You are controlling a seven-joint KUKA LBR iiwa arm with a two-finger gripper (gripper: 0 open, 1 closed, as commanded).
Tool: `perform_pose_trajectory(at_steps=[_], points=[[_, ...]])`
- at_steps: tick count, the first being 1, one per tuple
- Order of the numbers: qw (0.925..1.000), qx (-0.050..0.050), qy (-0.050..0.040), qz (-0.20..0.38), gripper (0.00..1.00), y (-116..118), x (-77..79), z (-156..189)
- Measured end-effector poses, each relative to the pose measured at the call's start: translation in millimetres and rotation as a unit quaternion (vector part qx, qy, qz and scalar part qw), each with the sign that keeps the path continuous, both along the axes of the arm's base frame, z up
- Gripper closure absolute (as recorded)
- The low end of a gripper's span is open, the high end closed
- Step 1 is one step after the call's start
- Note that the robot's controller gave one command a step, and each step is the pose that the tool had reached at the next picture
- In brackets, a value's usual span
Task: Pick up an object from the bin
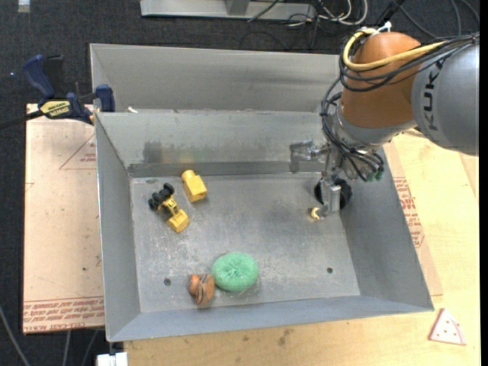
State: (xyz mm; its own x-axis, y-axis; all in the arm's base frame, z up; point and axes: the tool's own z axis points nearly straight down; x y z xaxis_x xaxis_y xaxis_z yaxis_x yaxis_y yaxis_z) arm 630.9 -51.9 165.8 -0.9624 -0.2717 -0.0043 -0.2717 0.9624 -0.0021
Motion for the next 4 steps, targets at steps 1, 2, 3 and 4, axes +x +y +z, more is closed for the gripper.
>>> perform_pose_trajectory(at_steps=[1,2,3,4], points=[[0.9983,0.001,0.0019,-0.059,0.0,54.2,-10.7,-17.4],[0.9953,0.002,0.0023,-0.096,0.0,72.5,-31.1,-15.6],[0.9993,0.001,0.0012,0.036,0.0,84.5,-40.5,-29.7],[0.9999,0.001,0.0007,-0.01,0.0,123.1,-89.4,-76.1]])
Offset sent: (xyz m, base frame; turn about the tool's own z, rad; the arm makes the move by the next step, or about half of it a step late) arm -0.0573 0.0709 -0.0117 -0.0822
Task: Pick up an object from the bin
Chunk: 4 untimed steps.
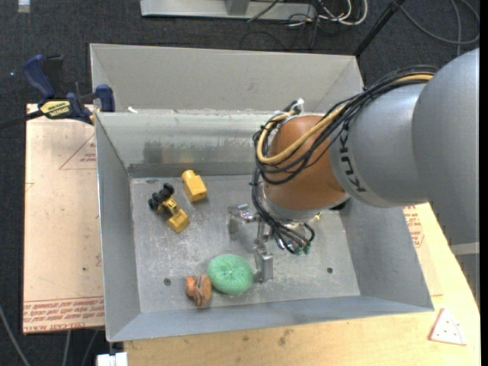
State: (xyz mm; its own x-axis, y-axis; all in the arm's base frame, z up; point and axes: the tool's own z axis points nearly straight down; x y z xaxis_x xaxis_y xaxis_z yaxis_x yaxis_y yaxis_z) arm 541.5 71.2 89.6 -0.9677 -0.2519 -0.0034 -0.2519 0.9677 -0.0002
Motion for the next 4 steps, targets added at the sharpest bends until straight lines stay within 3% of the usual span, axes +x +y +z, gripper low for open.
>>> perform_pose_trajectory(at_steps=[1,2,3,4], points=[[0.9979,0.0,0.005,0.065,0.0,15.9,-14.9,-9.4],[0.9957,0.0,0.0001,0.092,0.0,27.6,-26.2,-13.3],[0.9816,0.0,0.0005,0.191,1.0,49.0,-29.8,-19.6],[0.9816,0.0,0.0005,0.191,1.0,48.9,-29.8,-19.6]])
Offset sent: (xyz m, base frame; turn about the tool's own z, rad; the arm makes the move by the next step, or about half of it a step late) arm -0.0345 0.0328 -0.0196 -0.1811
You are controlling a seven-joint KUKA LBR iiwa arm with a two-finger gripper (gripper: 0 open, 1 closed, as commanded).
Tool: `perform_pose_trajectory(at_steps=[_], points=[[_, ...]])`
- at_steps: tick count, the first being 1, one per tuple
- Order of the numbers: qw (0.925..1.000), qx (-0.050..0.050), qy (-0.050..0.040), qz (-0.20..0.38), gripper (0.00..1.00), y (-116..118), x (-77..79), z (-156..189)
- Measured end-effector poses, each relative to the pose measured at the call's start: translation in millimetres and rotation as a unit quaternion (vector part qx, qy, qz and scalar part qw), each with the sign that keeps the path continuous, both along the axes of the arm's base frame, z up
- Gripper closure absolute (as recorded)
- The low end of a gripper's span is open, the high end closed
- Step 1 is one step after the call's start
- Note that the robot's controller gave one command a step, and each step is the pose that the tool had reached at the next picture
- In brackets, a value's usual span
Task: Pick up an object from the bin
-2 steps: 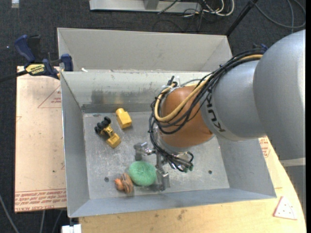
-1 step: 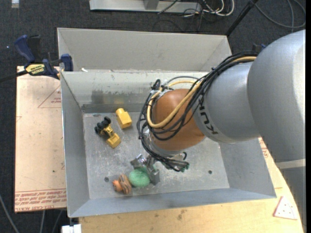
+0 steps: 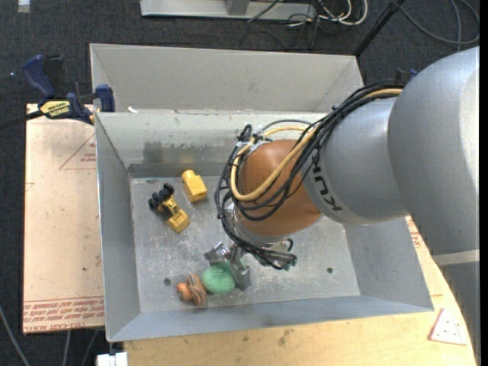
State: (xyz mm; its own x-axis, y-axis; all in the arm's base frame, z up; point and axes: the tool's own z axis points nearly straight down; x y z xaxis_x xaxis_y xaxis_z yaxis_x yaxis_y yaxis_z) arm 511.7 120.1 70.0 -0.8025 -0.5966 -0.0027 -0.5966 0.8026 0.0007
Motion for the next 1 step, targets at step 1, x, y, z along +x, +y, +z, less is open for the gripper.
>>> perform_pose_trajectory(at_steps=[1], points=[[0.9998,0.0,-0.0007,-0.018,1.0,-3.2,24.0,135.2]])
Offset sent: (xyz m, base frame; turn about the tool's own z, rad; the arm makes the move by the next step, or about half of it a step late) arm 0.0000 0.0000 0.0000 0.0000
